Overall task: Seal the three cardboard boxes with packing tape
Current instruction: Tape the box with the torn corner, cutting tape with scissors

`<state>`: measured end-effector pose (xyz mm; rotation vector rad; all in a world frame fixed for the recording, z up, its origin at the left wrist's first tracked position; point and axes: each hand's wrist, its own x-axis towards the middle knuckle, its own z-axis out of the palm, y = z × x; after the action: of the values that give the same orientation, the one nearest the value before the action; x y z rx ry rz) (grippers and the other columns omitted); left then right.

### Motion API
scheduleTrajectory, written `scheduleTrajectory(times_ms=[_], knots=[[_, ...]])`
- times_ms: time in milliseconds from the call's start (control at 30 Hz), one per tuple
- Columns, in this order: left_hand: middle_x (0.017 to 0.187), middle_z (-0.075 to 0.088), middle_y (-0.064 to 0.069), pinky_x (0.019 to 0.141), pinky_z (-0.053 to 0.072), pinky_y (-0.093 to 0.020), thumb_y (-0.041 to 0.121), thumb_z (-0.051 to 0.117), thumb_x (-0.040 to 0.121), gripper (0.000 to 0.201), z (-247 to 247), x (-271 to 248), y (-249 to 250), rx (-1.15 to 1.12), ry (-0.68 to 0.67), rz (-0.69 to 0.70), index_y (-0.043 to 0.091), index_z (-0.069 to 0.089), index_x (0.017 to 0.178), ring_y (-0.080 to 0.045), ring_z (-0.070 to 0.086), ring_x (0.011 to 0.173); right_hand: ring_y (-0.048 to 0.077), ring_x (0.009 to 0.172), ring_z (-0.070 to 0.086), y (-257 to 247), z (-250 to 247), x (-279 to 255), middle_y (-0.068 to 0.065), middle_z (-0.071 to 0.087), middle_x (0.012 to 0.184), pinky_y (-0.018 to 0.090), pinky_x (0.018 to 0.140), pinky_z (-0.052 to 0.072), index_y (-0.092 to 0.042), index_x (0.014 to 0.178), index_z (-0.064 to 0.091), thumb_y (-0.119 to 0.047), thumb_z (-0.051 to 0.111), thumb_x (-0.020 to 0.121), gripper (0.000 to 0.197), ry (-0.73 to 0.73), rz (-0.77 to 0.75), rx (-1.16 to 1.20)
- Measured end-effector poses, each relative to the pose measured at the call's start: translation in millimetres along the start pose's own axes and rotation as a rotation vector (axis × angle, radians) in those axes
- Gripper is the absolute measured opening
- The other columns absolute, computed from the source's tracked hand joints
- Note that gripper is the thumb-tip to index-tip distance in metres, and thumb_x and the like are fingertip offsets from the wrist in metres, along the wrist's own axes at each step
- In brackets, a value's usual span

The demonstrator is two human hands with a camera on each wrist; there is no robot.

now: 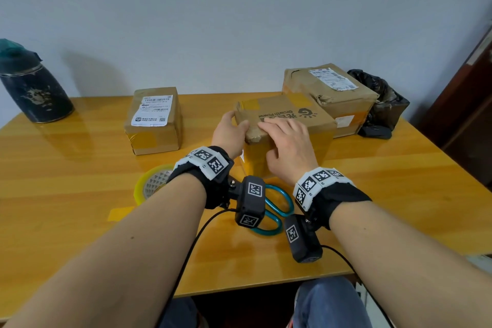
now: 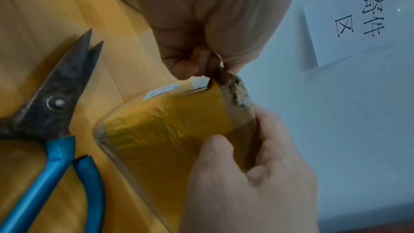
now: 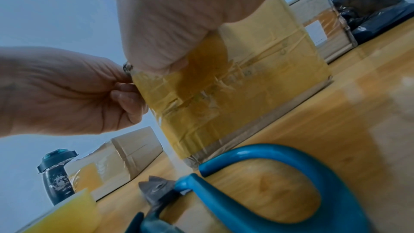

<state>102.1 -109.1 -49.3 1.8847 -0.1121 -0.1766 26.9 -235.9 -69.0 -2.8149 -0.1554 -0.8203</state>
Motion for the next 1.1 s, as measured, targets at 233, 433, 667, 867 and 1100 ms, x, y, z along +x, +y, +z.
scheduleTrajectory(times_ms=[233, 433, 667, 867, 1100], knots=[[0.08, 0.06, -0.012, 0.05, 0.05, -0.029, 0.02, 0.035, 0.104, 0.047, 2, 0, -3, -0.16, 0.023, -0.09, 0.023, 0.026, 0.15, -0.014, 0.047, 0.047, 0.026, 0.121, 0.046, -1, 0, 0, 0.003, 0.057, 0.127, 0.042, 0.107, 0.028, -0.015, 0.125, 0.058, -0.004, 0.06, 0.07, 0.057, -0.005, 0.016, 0.017], [0.074, 0.054, -0.002, 0.076, 0.056, -0.038, 0.03, 0.068, 0.088, 0.079, -6, -21, 1, -0.217, -0.077, -0.054, 0.017, 0.022, 0.151, -0.011, 0.049, 0.054, 0.024, 0.125, 0.042, -5, -4, 0, 0.001, 0.054, 0.13, 0.04, 0.109, 0.025, -0.016, 0.126, 0.056, -0.003, 0.058, 0.072, 0.055, -0.055, 0.048, 0.025], [0.083, 0.062, -0.006, 0.079, 0.058, -0.035, 0.016, 0.076, 0.08, 0.084, -17, -32, 2, -0.286, -0.121, -0.052, 0.014, 0.029, 0.149, -0.013, 0.06, 0.068, 0.019, 0.136, 0.033, -6, -14, -1, -0.001, 0.043, 0.144, 0.037, 0.117, 0.015, -0.018, 0.14, 0.044, -0.005, 0.058, 0.077, 0.066, -0.145, 0.03, -0.019], [0.078, 0.063, -0.004, 0.083, 0.058, -0.04, 0.005, 0.08, 0.074, 0.092, -19, -38, -3, -0.061, -0.106, 0.06, 0.012, 0.027, 0.149, -0.018, 0.065, 0.078, 0.017, 0.147, 0.012, -4, -30, -3, 0.003, 0.019, 0.159, 0.031, 0.12, 0.001, -0.014, 0.151, 0.021, -0.011, 0.055, 0.087, 0.072, -0.273, 0.069, -0.144], [0.084, 0.062, -0.002, 0.067, 0.057, -0.025, 0.018, 0.069, 0.088, 0.051, -39, -49, -10, 0.173, -0.024, 0.072, 0.011, 0.05, 0.135, -0.012, 0.062, 0.069, 0.023, 0.144, 0.017, -18, -43, -1, 0.009, 0.021, 0.156, 0.032, 0.116, 0.022, -0.008, 0.148, 0.024, 0.002, 0.052, 0.088, 0.067, -0.159, 0.192, -0.07]])
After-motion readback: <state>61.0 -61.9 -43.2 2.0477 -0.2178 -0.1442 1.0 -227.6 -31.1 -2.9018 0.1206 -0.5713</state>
